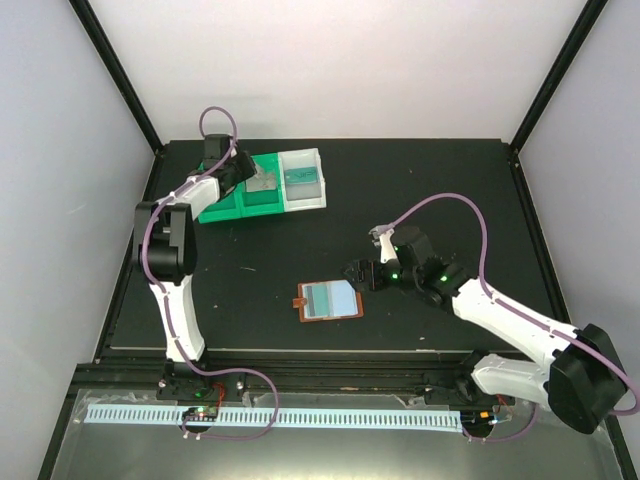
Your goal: Take the credit cards out of the card holder
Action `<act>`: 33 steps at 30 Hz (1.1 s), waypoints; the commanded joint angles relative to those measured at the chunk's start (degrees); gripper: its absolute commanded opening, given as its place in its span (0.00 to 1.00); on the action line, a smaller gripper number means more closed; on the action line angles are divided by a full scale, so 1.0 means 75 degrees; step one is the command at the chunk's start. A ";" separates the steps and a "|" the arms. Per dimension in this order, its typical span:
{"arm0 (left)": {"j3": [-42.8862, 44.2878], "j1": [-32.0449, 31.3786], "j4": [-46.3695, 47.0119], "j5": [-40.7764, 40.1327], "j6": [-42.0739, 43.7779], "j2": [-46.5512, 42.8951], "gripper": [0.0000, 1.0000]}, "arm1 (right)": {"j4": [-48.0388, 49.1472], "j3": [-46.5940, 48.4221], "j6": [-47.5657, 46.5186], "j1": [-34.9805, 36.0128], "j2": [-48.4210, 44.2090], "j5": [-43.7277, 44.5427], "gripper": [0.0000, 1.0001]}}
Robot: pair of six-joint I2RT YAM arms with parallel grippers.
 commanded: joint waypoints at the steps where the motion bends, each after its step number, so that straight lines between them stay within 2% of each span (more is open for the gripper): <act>1: 0.0333 -0.0002 -0.0141 -0.0198 0.0168 0.0217 0.02 | 0.0155 0.0268 0.0075 -0.0038 0.0128 -0.0173 1.00; 28: 0.0960 -0.0104 -0.0693 -0.0237 0.0279 0.0776 0.08 | 0.0037 0.0193 0.0077 -0.0032 -0.0023 0.0018 1.00; 33: 0.1022 -0.0102 -0.0767 -0.0279 0.0272 0.0773 0.11 | 0.0024 0.0205 0.0071 -0.0038 -0.0041 0.0035 1.00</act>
